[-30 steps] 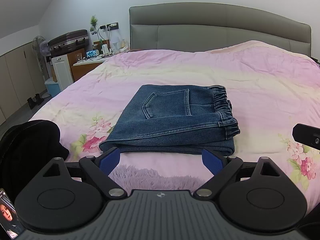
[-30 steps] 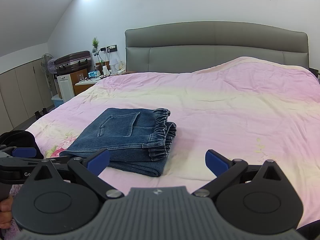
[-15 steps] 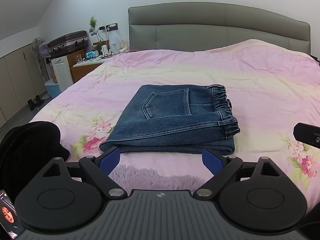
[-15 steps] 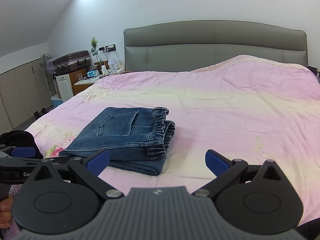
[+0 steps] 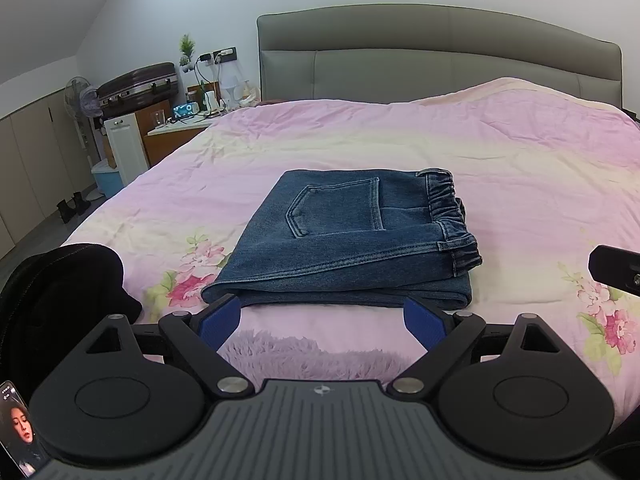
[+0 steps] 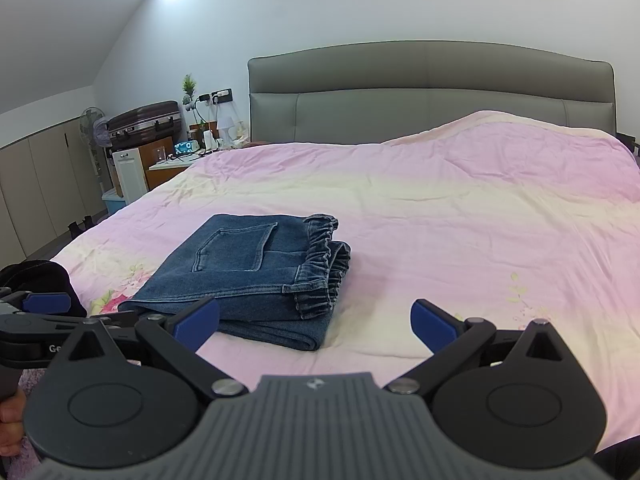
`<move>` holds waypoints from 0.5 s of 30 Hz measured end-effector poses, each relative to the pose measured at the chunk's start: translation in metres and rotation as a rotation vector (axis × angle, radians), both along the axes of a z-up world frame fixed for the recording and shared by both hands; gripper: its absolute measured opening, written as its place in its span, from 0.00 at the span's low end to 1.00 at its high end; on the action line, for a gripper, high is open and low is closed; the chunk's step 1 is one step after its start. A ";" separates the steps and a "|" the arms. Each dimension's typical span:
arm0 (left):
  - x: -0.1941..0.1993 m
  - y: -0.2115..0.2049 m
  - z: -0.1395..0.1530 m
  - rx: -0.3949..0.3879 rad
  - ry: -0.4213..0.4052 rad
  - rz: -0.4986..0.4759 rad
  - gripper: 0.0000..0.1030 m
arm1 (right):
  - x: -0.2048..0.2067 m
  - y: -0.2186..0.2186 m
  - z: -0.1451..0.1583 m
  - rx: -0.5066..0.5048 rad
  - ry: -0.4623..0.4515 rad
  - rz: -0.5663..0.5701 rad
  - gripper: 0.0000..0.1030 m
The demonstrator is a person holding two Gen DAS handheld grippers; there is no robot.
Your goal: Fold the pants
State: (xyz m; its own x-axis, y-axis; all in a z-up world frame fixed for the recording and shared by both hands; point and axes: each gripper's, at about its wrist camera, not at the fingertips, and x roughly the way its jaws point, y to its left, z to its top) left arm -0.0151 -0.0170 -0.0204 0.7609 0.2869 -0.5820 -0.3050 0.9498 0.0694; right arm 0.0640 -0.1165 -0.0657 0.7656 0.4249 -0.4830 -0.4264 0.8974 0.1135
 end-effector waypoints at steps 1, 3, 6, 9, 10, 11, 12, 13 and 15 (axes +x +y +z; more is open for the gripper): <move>0.000 0.000 0.000 0.001 0.000 -0.001 1.00 | 0.000 0.000 0.000 0.000 0.001 -0.001 0.95; 0.000 0.000 0.000 0.002 0.000 -0.002 1.00 | 0.000 0.000 0.000 -0.001 0.002 0.000 0.95; 0.000 -0.001 0.000 0.002 0.000 -0.001 1.00 | 0.000 0.000 0.000 -0.001 0.002 0.000 0.95; 0.000 -0.001 0.000 0.002 0.000 -0.001 1.00 | 0.000 0.000 -0.001 0.000 0.001 -0.001 0.95; 0.000 -0.002 0.000 0.002 -0.001 -0.001 1.00 | 0.000 0.000 -0.001 -0.001 0.002 -0.001 0.95; 0.000 -0.002 0.000 0.002 -0.001 -0.003 1.00 | 0.000 0.001 -0.001 -0.001 0.003 -0.001 0.95; 0.000 0.000 0.000 0.002 -0.003 -0.007 1.00 | 0.000 0.001 -0.001 -0.002 0.004 0.000 0.95; 0.000 0.001 0.000 0.002 -0.004 -0.009 1.00 | -0.001 0.001 -0.001 -0.003 0.004 0.001 0.95; 0.000 0.004 0.000 0.002 -0.006 -0.012 1.00 | -0.001 0.000 -0.001 -0.005 0.006 0.002 0.95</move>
